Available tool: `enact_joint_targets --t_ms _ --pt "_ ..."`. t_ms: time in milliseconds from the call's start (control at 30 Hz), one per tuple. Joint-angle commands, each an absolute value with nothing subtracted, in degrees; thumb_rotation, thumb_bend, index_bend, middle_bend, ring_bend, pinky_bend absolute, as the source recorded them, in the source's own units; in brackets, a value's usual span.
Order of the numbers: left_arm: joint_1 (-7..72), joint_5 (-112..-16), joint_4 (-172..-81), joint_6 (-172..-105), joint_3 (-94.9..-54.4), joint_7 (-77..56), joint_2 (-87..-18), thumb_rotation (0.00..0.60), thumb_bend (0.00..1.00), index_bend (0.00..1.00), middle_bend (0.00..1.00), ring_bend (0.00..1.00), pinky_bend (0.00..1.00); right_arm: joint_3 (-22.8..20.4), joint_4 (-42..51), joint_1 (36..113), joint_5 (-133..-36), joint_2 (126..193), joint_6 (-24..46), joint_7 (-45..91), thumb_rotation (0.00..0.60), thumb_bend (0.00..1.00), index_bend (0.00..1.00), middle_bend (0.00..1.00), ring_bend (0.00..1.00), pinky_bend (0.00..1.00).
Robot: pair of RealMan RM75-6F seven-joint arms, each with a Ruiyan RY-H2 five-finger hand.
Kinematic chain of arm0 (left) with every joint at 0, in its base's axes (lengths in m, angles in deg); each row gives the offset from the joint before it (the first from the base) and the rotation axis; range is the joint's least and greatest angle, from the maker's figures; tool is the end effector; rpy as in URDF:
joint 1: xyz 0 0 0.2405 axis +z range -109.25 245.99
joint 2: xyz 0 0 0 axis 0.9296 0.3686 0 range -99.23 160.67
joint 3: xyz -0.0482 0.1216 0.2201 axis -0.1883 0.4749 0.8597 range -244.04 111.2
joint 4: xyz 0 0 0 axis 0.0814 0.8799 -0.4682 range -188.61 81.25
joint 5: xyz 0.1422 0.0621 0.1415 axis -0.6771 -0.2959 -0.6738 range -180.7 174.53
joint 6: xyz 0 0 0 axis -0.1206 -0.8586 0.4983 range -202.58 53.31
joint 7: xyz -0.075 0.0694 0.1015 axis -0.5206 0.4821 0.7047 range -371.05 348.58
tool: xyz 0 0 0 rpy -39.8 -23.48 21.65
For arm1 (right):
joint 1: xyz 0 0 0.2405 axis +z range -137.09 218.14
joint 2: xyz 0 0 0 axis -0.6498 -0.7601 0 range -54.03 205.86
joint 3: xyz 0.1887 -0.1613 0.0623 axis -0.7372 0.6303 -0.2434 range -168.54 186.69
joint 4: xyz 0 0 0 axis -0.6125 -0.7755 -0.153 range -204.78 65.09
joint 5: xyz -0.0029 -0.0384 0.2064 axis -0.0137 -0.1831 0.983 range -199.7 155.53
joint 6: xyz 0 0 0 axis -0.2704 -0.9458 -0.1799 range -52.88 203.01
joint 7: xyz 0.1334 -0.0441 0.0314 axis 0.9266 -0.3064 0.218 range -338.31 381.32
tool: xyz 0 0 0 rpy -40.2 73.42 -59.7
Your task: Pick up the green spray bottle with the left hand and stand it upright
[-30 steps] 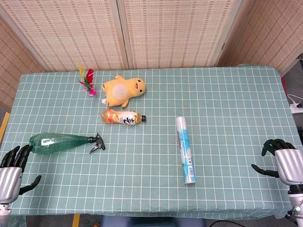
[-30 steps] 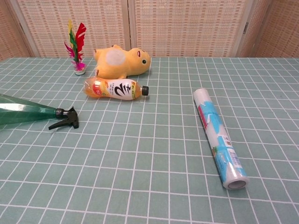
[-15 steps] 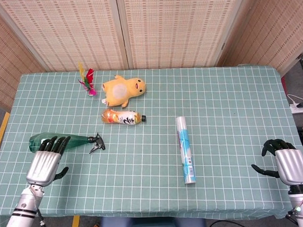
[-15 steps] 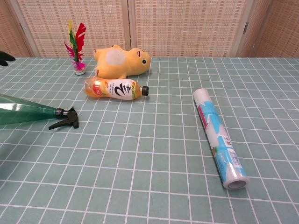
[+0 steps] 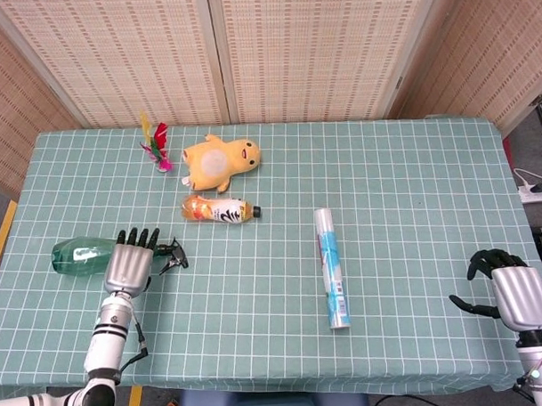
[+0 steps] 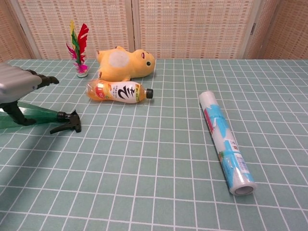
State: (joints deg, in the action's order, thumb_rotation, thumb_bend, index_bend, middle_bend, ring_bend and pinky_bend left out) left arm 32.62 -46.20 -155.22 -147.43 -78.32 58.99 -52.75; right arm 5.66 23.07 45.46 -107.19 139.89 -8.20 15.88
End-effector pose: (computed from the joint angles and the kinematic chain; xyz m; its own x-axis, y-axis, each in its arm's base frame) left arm -0.1815 0.3120 0.0341 0.8314 0.2028 0.5173 0.5457 -0.1227 -0.8290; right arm -0.3117 -0.1832 0.1569 0.4749 -0.0246 0.8797 -0.8800 0.0004 0.4750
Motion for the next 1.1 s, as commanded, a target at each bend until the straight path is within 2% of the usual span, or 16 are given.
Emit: enact_joint_targets --t_ms 33,433,867,1100 --pt "30.33 -43.70 -151.84 -147.43 -79.55 58.66 -54.67 0.600 0.23 0.04 0.12 0.11 0.16 5.58 23.18 45.56 -106.99 139.88 -8.01 15.72 0.600 0.02 0.58 0.38 0.30 0.40" --pt "25.65 -35.01 -145.53 -145.20 -78.74 59.91 -58.67 0.600 0.23 0.05 0.15 0.13 0.17 4.96 24.03 46.28 -104.98 140.07 -6.49 13.62 0.600 0.02 0.58 0.38 0.30 0.40" --pt "22.93 -35.83 -138.20 -143.92 -75.79 58.30 -61.29 0.600 0.24 0.06 0.18 0.16 0.17 5.08 23.93 46.20 -105.17 140.02 -6.74 14.10 0.600 0.02 0.58 0.39 0.30 0.40" --pt "22.20 -32.93 -139.55 -144.02 -74.41 60.59 -60.55 0.600 0.24 0.07 0.18 0.16 0.16 5.04 24.06 46.28 -104.92 140.05 -6.58 13.75 0.600 0.02 0.58 0.39 0.30 0.41"
